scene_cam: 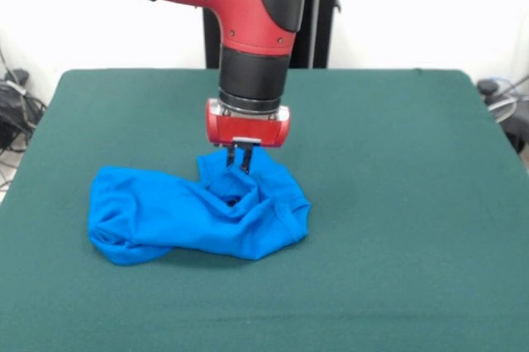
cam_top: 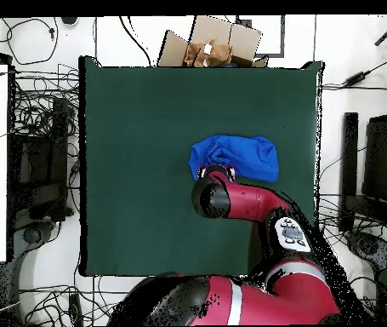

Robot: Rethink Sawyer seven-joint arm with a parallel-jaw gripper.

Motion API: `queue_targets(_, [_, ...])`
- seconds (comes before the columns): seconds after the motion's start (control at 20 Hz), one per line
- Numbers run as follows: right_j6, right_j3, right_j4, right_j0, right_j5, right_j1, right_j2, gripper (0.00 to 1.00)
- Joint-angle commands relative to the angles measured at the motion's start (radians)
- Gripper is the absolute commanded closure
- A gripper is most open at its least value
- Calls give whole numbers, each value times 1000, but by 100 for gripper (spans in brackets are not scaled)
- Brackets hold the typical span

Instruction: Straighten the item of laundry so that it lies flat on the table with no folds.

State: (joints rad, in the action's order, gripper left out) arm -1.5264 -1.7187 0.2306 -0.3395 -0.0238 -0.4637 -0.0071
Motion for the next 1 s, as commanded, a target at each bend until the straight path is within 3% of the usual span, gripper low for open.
queue_targets(0.05, [-135, 32, 26, 12, 54, 30, 57, 100])
queue_targets(0.2, [-136, 25, 29, 9, 57, 25, 62, 100])
queue_targets(0.5, [-135, -12, -39, 20, -123, -130, 100, 100])
queue_targets(0.8, [-149, 74, -103, 69, -204, -136, 78, 100])
queue_targets(1.0, [-134, 176, -134, 112, -330, -123, 47, 100])
